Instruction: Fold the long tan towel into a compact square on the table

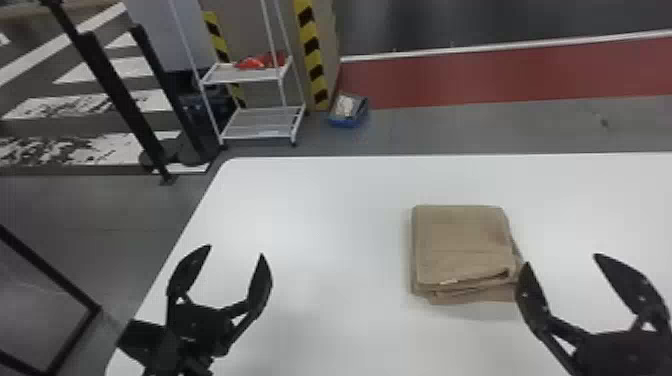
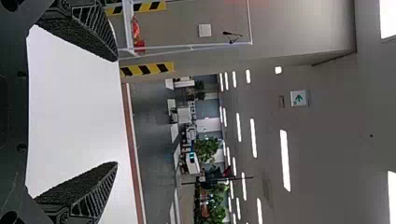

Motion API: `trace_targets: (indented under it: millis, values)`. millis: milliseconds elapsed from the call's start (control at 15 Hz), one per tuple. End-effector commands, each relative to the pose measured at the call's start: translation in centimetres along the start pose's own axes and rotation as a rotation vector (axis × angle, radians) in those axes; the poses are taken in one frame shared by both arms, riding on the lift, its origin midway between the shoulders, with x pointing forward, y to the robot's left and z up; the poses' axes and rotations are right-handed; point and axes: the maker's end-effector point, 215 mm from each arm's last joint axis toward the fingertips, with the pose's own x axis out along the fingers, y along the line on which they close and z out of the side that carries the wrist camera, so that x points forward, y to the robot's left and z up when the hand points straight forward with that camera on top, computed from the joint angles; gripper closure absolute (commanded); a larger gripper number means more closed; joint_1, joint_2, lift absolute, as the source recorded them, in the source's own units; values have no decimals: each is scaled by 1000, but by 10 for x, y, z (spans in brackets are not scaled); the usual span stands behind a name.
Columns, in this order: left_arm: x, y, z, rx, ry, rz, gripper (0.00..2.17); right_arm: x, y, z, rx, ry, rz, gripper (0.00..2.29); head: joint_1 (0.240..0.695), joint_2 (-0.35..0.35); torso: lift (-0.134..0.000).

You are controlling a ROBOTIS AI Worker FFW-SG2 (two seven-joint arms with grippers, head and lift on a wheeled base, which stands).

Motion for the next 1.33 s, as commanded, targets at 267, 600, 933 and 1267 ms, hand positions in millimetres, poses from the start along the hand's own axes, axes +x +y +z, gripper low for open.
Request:
trace_targets:
  millis: [267, 600, 933, 1267]
  values:
    - [-1, -7, -2, 1, 14, -11, 83, 1, -1, -4, 12, 5, -2, 201, 695, 230, -112]
    - [-6, -9, -2, 2, 21, -16, 83, -5, 0, -4, 14, 6, -2, 201, 695, 227, -112]
    - [-10, -10, -3, 3, 26, -19, 83, -7, 1, -3, 15, 4, -1, 201, 695, 228, -112]
    - [-11, -10, -5, 0, 30, -19, 83, -7, 1, -2, 28, 1, -3, 201, 695, 230, -112]
